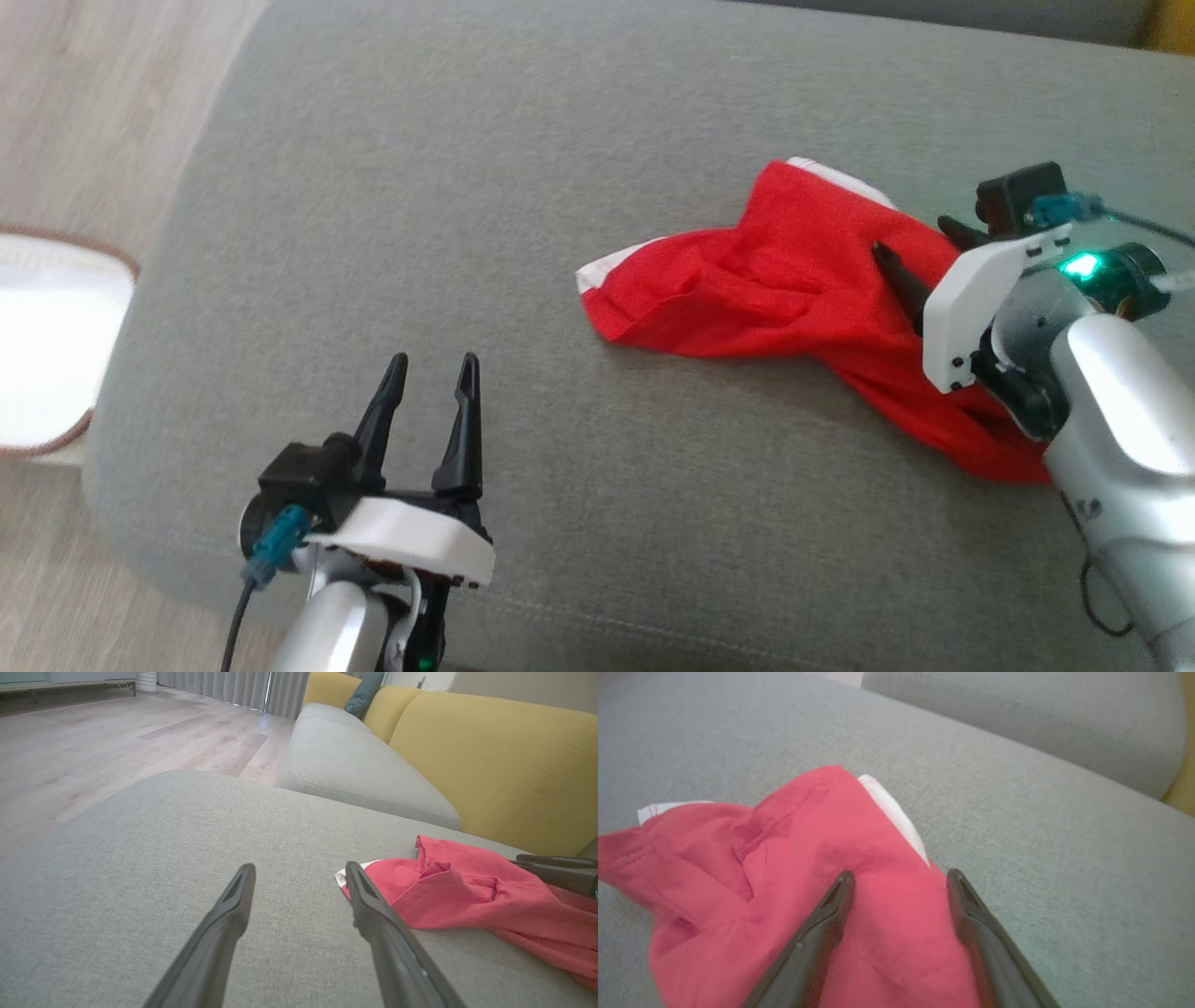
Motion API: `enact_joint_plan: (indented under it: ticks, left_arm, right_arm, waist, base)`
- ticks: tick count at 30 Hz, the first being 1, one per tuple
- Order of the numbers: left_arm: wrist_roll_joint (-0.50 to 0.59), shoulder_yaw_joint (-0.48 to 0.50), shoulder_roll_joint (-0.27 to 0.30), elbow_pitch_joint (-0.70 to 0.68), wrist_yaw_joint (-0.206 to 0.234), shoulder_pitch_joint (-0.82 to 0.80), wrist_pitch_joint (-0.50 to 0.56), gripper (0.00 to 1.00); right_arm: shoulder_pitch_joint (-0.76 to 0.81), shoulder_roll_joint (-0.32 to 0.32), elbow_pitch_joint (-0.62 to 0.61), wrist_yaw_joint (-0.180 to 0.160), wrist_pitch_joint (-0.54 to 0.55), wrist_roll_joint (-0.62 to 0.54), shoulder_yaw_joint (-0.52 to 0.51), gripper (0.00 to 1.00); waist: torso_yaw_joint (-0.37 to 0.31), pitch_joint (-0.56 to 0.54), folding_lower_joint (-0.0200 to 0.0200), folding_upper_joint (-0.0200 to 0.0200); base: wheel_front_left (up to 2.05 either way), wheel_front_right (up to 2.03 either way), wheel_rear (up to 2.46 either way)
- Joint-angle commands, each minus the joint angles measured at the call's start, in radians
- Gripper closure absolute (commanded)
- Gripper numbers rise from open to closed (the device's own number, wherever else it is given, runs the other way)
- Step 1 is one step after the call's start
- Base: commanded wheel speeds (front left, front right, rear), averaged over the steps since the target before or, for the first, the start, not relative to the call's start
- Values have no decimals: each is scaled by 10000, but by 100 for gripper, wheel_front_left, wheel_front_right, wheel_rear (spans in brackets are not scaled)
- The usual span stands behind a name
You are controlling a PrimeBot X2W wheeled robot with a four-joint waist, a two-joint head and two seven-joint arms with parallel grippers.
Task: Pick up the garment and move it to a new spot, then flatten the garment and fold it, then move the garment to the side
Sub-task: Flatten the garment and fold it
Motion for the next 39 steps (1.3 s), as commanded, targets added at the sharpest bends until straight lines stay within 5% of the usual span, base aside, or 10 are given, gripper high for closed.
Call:
enact_joint_plan:
  ticks: [1, 3, 4, 8, 17, 27, 29, 30, 31, 39]
  left_arm:
    - [-83, 258, 5, -369, 36, -445, -122, 0]
    - [-125, 211, 5, -382, 71, -468, -122, 0]
    - [-140, 192, 5, -389, 86, -479, -122, 0]
    - [-173, 187, 5, -414, 144, -491, -122, 0]
    - [-37, 390, 5, -422, 165, -395, -122, 0]
    - [164, 592, 5, -370, 46, -349, -122, 0]
    - [174, 589, 5, -368, 30, -354, -122, 0]
    - [176, 583, 5, -370, 23, -362, -122, 0]
    - [176, 565, 5, -373, 12, -375, -122, 0]
    - [3, 264, 5, -412, 27, -519, -122, 0]
  right_arm:
    - [-321, -147, -204, 65, 121, 153, 212, 0]
    - [-551, -342, 57, 65, 474, 616, 623, 0]
    - [-649, -428, 124, 65, 600, 854, 826, 10]
    - [-960, -739, 42, 65, 497, 1533, 1449, 100]
    - [-917, -858, -1531, 65, -940, 1997, 2679, 100]
    - [-41, -1194, -3390, 65, -1043, 1918, 3123, 100]
    - [-34, -1261, -3273, 65, -864, 1840, 2936, 53]
    - [-70, -1299, -3188, 65, -733, 1827, 2881, 16]
    - [-142, -1356, -3076, 65, -584, 1810, 2848, 0]
    - [-1099, -1787, -2089, 65, 576, 2142, 3091, 0]
  waist:
    - [219, 179, -1, 0]
    - [304, 229, -1, 0]
    - [334, 246, -1, 0]
    - [347, 267, -1, 0]
    - [-122, 86, -1, 0]
    - [-716, -93, -1, 0]
    - [-731, -88, -1, 0]
    - [-725, -75, -1, 0]
    - [-706, -55, -1, 0]
    - [-206, 242, -1, 0]
  base:
    - [0, 0, 0]
    - [0, 0, 0]
    - [0, 0, 0]
    - [0, 0, 0]
    - [0, 0, 0]
    - [0, 0, 0]
    - [0, 0, 0]
    - [0, 0, 0]
    - [0, 0, 0]
    - [0, 0, 0]
